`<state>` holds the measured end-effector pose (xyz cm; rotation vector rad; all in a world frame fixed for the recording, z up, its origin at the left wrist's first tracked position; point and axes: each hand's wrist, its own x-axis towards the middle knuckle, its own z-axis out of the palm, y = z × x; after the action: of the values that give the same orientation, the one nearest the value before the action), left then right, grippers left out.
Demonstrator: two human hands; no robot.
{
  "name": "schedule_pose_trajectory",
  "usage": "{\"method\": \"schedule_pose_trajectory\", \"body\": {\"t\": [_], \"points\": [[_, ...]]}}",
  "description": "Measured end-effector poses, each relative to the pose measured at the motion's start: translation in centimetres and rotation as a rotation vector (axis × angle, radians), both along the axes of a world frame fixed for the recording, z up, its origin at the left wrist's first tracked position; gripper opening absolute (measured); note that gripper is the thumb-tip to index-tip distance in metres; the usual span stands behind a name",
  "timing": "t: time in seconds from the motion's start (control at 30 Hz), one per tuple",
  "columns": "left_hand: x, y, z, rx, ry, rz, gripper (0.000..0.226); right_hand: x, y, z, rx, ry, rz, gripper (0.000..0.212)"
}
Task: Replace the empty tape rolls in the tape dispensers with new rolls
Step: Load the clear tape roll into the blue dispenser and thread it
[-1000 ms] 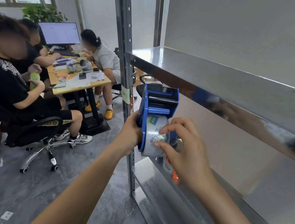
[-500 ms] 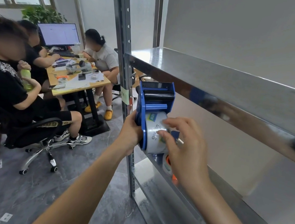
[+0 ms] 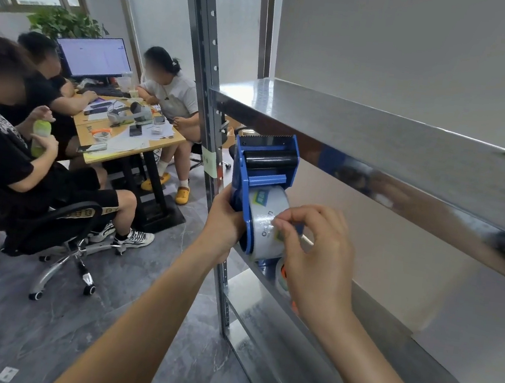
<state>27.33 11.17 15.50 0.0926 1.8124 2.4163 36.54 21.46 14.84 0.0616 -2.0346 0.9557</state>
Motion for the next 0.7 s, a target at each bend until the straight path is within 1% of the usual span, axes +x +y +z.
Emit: {"method": "schedule_pose_trajectory", "body": {"t": [0.1,0.17,0.27,0.3,0.33,0.4,0.47,0.53,0.57,0.63,0.7], "points": [[0.3,-0.1,0.0,-0.03,0.021,-0.027,0.02,-0.6,-0.1,0.1,0.089,-0.04,0.037,0.008],[0.6,0.0,0.1,-0.018,0.035,-0.068,0.026,-0.9,0.1,0.2,0.119,-0.012,0.115,0.007],[0.9,0.0,0.6,0.064,-0.109,-0.152,0.033,-0.9,0.3,0.4,0.199,0.096,0.231,0.009],[1.1,0.1,0.6,0.087,-0.14,-0.166,0.031,-1.0,0.3,0.6,0.197,0.12,0.247,0.009],[1.3,0.3,0.4,0.078,-0.134,-0.153,0.024,-1.0,0.3,1.0,0.161,0.135,0.252,0.009],[1.5,0.4,0.1,0.018,-0.063,-0.115,0.006,-1.4,0.6,1.8,0.054,0.146,0.242,0.008],[1.1,0.3,-0.4,0.022,-0.084,-0.095,0.007,-1.9,0.9,2.7,0.013,0.12,0.202,0.007],[0.6,0.5,-0.5,0.046,-0.116,-0.102,0.024,-2.3,1.0,3.3,-0.027,0.056,0.179,0.005],[0.3,0.6,-0.6,0.063,-0.126,-0.12,0.028,-2.3,0.9,3.5,-0.07,0.023,0.184,0.008],[0.3,0.6,-0.5,0.086,-0.106,-0.169,0.028,-2.4,0.5,3.9,-0.19,-0.026,0.224,0.013],[0.5,0.5,-0.3,0.095,-0.058,-0.202,0.017,-2.4,0.3,4.3,-0.3,-0.042,0.243,0.016]]}}
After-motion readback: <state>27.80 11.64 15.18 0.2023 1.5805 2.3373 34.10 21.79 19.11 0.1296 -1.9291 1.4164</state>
